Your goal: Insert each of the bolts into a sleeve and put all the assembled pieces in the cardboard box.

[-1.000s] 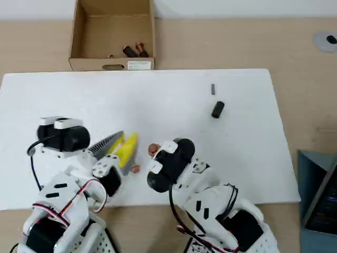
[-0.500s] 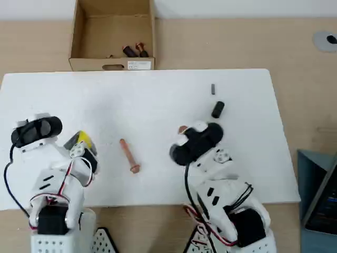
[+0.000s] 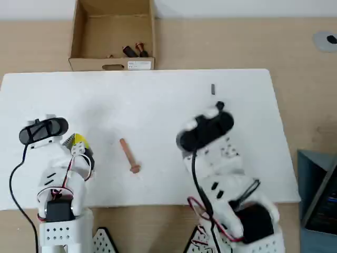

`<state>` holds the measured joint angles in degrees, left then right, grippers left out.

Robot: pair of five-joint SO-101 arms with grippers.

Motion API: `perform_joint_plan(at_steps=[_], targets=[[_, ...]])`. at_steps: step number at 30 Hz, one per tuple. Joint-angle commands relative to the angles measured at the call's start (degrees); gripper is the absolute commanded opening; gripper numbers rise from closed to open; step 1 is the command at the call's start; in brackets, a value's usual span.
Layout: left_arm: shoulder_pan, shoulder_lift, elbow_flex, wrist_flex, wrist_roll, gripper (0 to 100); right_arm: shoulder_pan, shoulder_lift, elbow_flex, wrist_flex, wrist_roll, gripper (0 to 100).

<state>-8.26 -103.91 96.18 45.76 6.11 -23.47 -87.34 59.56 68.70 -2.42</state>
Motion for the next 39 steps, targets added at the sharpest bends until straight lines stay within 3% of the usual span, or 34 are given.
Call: perform_joint_plan(at_steps=[1,6,16,23,39], targets=[[-0.35,-0.48,0.88,-0.62,-0.18,0,0.84,12.09,-11.91,-1.67,-2.37,0.9],[-0.18,-0.48,0.88,5.19,-0.09,0,0.84,27.91,-22.55,-8.35,-2.73,0.9],[-0.35,-0.48,0.88,5.36,-0.09,0,0.84,57.89,-39.69,-24.09,-2.37,0.9],[-0.44,-0.48,0.88,5.36,-0.09,0,0.84,81.89,-59.38,-32.26,-2.29,0.9],[-0.44,-0.48,0.88,5.36,-0.09,0,0.04,129.98,-108.35,-35.43,-0.44,0.9]])
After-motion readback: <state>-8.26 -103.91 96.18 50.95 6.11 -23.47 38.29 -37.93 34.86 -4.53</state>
